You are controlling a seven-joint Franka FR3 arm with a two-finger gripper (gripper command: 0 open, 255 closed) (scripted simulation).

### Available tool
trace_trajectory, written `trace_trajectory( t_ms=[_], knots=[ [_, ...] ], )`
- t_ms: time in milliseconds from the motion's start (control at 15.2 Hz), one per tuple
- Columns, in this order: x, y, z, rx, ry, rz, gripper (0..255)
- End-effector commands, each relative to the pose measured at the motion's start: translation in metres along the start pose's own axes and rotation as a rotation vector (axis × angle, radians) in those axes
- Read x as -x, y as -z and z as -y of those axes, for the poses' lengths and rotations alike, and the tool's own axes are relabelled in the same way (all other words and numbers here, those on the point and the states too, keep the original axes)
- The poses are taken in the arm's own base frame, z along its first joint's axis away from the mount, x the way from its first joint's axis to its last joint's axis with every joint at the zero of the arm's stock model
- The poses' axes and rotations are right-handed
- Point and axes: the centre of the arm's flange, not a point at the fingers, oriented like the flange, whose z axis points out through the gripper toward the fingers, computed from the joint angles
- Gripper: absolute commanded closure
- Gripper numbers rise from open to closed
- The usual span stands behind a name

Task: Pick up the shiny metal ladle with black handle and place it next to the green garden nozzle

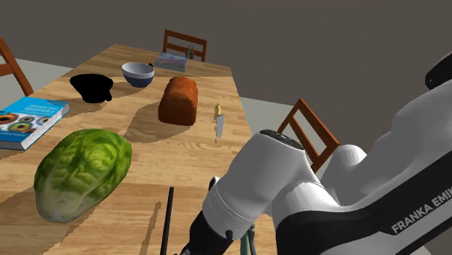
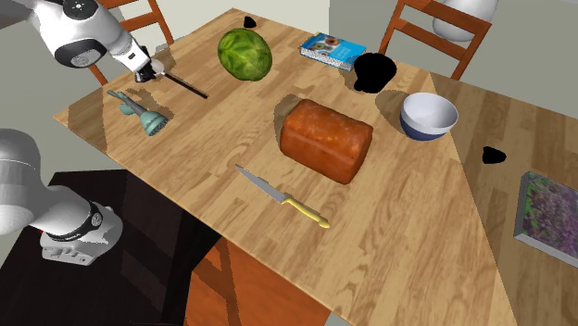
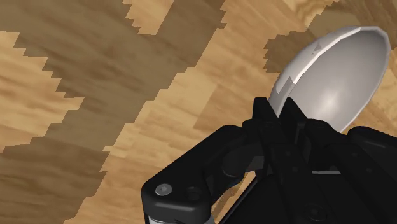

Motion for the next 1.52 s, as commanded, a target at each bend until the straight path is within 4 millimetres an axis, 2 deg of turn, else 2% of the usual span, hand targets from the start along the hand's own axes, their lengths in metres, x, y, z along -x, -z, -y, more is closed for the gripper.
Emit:
trace_trajectory(
  t_ms=[0,132,594,660,990,1254,1452],
  knots=[
    [-0.002,-0.009,-0.004,-0.001,0.0,-0.001,255],
    [-0.002,-0.016,-0.008,-0.001,0.0,-0.001,255],
    [-0.002,-0.016,-0.008,-0.001,0.0,-0.001,255],
    [-0.002,-0.016,-0.008,-0.001,0.0,-0.001,0],
    [-0.002,-0.016,-0.008,-0.001,0.0,-0.001,0],
    [-0.002,0.034,-0.008,-0.001,0.0,-0.001,0],
    [-0.002,0.034,-0.008,-0.001,0.0,-0.001,0]
  ],
)
